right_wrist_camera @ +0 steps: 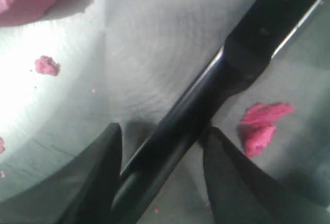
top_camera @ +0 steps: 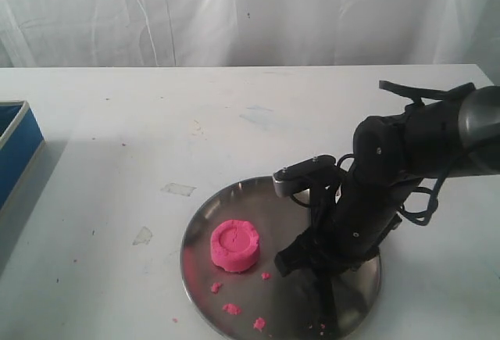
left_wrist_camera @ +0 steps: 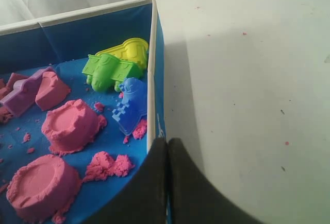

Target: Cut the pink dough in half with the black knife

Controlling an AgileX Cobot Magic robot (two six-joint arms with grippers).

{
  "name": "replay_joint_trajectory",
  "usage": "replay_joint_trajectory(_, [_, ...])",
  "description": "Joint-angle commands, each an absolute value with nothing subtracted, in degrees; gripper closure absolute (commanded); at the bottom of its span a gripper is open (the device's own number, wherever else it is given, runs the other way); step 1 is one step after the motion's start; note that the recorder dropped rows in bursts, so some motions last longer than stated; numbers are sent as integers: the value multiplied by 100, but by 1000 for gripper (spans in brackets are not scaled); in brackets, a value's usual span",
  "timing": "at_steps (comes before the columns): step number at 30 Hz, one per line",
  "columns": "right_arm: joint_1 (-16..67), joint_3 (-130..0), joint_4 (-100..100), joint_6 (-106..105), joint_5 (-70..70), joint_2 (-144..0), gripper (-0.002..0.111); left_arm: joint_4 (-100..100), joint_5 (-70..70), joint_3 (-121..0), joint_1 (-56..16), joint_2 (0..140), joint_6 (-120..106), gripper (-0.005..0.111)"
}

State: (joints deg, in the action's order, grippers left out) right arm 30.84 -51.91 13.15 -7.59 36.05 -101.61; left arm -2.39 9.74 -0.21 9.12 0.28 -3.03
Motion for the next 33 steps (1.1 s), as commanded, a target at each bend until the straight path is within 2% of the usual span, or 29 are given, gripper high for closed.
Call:
replay_joint_trajectory(1, [3096, -5213, 1346, -731, 3407, -10176, 67, -178, 944, 0, 902, 0, -296, 107])
replay_joint_trajectory(7, [3096, -5213, 1332, -731, 3424, -10176, 94, -178, 944, 0, 902, 0, -296, 107])
replay_joint_trajectory(11, [3096, -5213, 1322, -731, 3479, -10176, 107, -178, 944, 0, 902, 0, -296, 107])
replay_joint_trajectory(19, [3096, -5294, 1278, -731, 3807, -9428, 108, -178, 944, 0, 902, 0, -296, 107])
replay_joint_trajectory(25, [3096, -5251, 698, -868, 5685, -9107, 108, -178, 944, 0, 902, 0, -296, 107])
replay_joint_trajectory(29, [3096, -5002, 665, -1036, 4593, -9174, 108, -178, 944, 0, 902, 0, -296, 107])
replay_joint_trajectory(33, [3096, -4922, 323, -1048, 4633, -9477, 108, -178, 944, 0, 902, 0, -296, 107])
